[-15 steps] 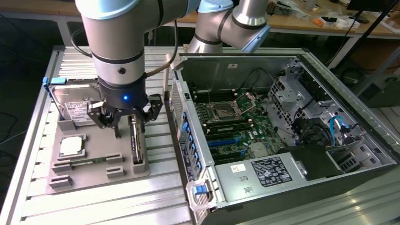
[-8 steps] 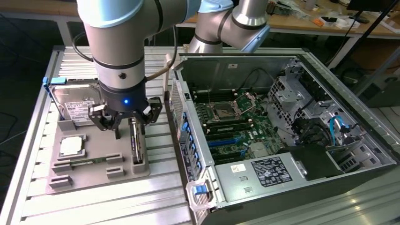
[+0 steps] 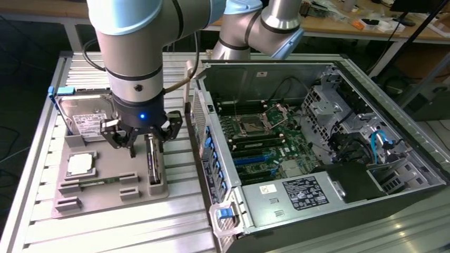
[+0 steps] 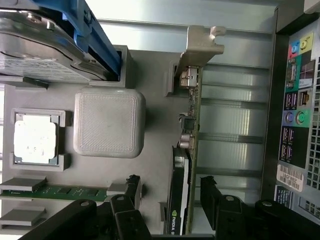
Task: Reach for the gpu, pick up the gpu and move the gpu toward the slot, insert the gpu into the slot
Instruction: 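Pick up the gpu and move the gpu toward the slot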
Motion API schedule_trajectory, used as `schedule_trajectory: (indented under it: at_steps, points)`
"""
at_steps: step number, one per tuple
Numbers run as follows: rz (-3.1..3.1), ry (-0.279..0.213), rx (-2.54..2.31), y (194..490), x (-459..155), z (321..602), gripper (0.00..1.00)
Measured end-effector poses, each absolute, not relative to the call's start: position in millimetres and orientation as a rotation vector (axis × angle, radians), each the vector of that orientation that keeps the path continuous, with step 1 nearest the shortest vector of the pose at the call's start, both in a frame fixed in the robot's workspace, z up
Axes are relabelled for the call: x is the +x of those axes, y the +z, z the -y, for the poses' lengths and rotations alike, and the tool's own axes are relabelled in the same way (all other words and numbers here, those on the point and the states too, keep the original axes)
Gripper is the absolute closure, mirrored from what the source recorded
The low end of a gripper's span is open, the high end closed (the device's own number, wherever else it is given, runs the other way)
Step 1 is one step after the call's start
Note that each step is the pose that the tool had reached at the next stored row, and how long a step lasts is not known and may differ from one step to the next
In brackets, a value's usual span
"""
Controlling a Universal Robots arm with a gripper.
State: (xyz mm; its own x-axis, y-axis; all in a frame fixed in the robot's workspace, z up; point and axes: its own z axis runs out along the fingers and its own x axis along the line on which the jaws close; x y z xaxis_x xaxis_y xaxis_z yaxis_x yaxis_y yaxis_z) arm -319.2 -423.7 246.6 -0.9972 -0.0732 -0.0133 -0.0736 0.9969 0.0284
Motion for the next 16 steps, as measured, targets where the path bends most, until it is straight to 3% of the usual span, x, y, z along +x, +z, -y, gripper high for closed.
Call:
schedule_trajectory:
  at_steps: [16]
  points:
    - [-3.129, 0.031, -0.04, 244.9, -312.8, 422.4, 0.4]
